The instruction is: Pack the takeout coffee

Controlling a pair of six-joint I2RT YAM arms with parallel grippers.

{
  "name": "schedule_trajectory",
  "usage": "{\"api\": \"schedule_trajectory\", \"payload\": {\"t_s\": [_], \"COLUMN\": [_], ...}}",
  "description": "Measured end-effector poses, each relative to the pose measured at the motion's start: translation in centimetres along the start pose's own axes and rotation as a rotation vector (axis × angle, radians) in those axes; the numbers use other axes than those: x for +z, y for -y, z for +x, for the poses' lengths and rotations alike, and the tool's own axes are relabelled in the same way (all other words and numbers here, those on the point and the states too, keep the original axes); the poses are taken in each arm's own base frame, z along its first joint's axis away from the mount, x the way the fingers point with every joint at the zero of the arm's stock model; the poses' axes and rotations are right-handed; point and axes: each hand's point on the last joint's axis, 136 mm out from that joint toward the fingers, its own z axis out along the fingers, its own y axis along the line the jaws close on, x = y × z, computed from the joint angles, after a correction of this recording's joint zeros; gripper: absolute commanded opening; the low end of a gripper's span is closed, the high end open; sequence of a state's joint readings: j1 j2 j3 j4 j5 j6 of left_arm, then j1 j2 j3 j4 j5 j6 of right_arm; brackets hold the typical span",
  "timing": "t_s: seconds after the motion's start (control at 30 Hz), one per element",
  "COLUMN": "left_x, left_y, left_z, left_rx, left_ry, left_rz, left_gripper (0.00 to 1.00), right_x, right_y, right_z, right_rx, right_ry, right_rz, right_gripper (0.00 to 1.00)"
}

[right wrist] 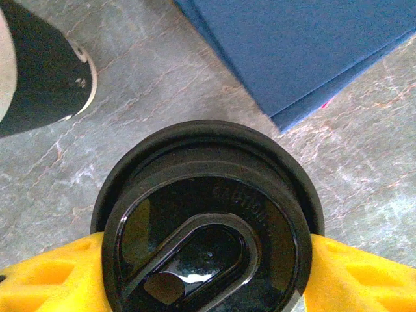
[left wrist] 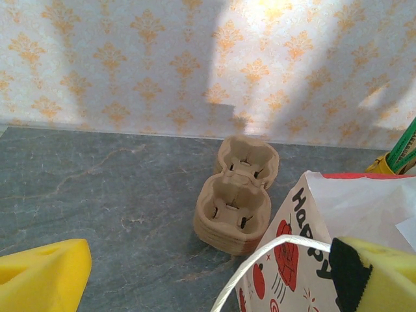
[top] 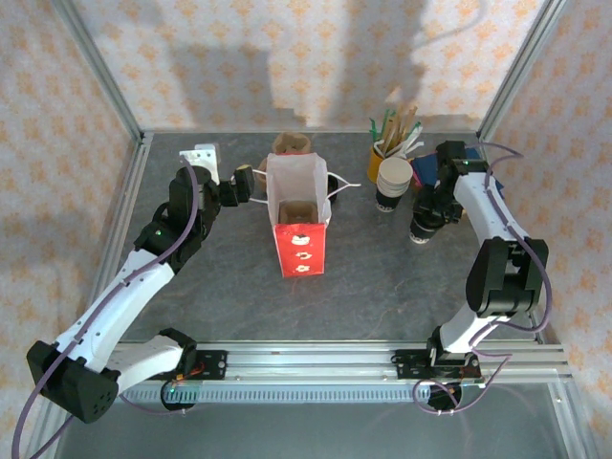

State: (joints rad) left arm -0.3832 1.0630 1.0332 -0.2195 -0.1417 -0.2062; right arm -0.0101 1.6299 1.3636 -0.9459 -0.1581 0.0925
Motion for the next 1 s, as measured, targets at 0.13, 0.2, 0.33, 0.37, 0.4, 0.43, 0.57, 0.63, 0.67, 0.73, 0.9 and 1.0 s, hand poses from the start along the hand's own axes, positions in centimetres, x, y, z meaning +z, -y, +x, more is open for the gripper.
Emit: {"api": "schedule_trajectory", "payload": {"t_s": [0.13, 0.2, 0.33, 0.37, 0.4, 0.43, 0.57, 0.63, 0.67, 0.73, 0.9, 1.0], "left_x": [0.0, 0.0, 0.0, 0.0, 0.0, 0.0, 0.0, 0.0, 0.0, 0.0, 0.0, 0.0], "left_y": [0.0, 0.0, 0.0, 0.0, 0.0, -0.1, -0.1, -0.1, -0.1, -0.1, -0.1, -0.1], "left_z": [0.0, 0.0, 0.0, 0.0, 0.0, 0.0, 0.0, 0.0, 0.0, 0.0, 0.0, 0.0], "left_rx": [0.005, 0.006, 0.006, 0.007, 0.007, 0.006, 0.007, 0.007, 0.007, 0.007, 0.007, 0.007], "left_ry": [0.0, 0.0, 0.0, 0.0, 0.001, 0.001, 0.001, 0.002, 0.002, 0.002, 0.002, 0.002], "left_rz": [-0.001, -0.001, -0.001, -0.001, -0.002, -0.004, -0.005, -0.007, -0.007, -0.007, -0.007, -0.007], "left_gripper": [0.96, 0.96, 0.96, 0.96, 0.96, 0.95, 0.96, 0.96, 0.96, 0.95, 0.95, 0.95], "right_x": [-0.9, -1.4, -2.0, -2.1, -2.2, -2.3, -3.1, -3.4, -3.4, -3.3, -2.1, -1.9], "right_y": [-2.0, -3.3, -6.5, -7.0, -7.7, -8.4, -11.0, -12.6, -13.2, -14.2, -14.6, -14.6], "right_z": [1.5, 2.3, 4.0, 4.4, 4.9, 5.3, 6.4, 6.6, 6.7, 7.0, 7.6, 7.7], "right_rx": [-0.05, -0.083, -0.149, -0.16, -0.174, -0.191, -0.236, -0.257, -0.264, -0.282, -0.285, -0.279], "right_ry": [-0.003, 0.001, 0.002, 0.001, -0.001, -0.001, 0.008, 0.021, 0.024, 0.022, -0.01, -0.019], "right_rz": [-0.025, -0.04, -0.06, -0.059, -0.057, -0.056, -0.06, -0.067, -0.069, -0.068, -0.047, -0.042], "right_gripper": [0.65, 0.65, 0.65, 0.65, 0.65, 0.65, 0.65, 0.65, 0.65, 0.65, 0.66, 0.67]}}
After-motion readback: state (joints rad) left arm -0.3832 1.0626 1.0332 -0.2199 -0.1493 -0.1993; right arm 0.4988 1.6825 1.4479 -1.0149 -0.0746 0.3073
